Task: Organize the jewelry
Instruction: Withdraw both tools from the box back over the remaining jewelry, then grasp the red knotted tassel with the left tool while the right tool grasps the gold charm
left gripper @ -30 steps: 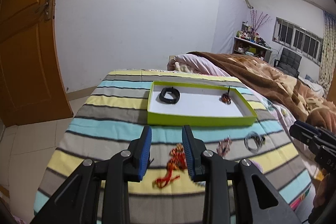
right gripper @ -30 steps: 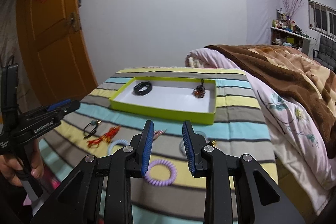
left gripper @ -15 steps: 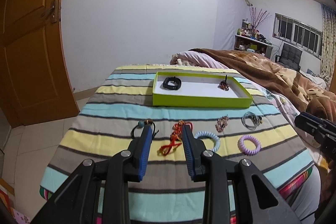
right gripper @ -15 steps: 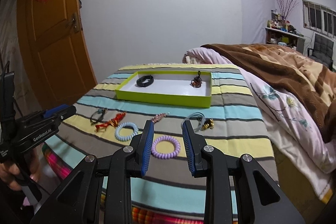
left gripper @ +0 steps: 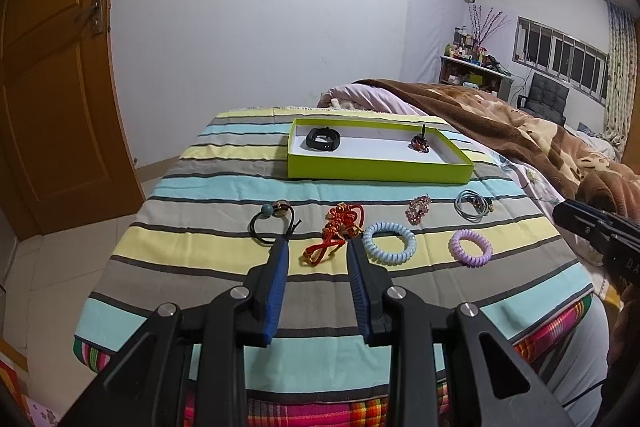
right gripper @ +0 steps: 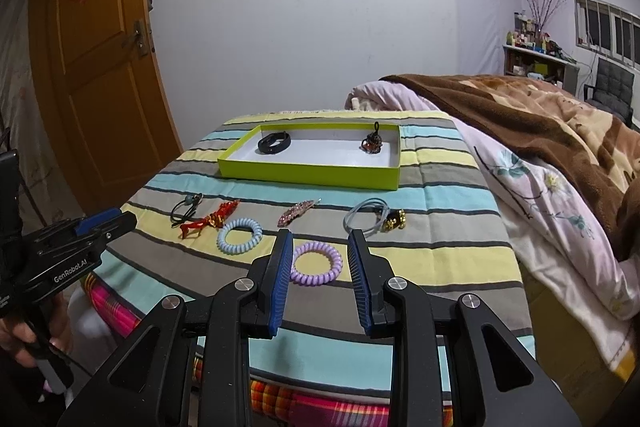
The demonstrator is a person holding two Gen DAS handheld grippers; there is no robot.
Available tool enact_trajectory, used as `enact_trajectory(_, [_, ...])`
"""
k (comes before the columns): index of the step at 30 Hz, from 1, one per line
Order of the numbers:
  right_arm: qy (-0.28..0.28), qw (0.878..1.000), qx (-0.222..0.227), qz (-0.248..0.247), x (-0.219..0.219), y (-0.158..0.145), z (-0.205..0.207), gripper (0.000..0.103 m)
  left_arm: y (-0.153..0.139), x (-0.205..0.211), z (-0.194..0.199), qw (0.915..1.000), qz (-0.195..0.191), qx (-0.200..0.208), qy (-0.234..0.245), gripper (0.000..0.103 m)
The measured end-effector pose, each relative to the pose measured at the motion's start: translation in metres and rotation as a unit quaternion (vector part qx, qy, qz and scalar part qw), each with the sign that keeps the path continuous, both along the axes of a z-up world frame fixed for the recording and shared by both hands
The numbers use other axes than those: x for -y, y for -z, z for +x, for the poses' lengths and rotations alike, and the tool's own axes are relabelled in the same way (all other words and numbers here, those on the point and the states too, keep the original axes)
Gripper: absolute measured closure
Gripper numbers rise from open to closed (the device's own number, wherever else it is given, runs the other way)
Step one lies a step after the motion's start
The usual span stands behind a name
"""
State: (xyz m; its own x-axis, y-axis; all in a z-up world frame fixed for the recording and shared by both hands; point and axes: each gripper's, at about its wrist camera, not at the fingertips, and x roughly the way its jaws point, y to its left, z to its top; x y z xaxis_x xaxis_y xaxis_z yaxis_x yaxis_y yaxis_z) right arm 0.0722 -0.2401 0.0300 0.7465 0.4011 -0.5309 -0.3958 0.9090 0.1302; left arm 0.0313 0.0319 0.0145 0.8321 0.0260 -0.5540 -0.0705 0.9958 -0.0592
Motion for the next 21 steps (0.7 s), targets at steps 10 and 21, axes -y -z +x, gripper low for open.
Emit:
enact_trajectory(10, [0.0,1.0,-0.021,-0.008,-0.001,0.013,0.012,0.074,0.012,-0.003,0.015,0.9996,-0.015,-0.022,0.012,0.072])
enact_trajectory(21, [0.016,0.999,-0.036,-0.015,0.0,0.021,0.045,0.074,0.024,-0.005,0.046,0.9986,-0.015,-0.041,0.03,0.072])
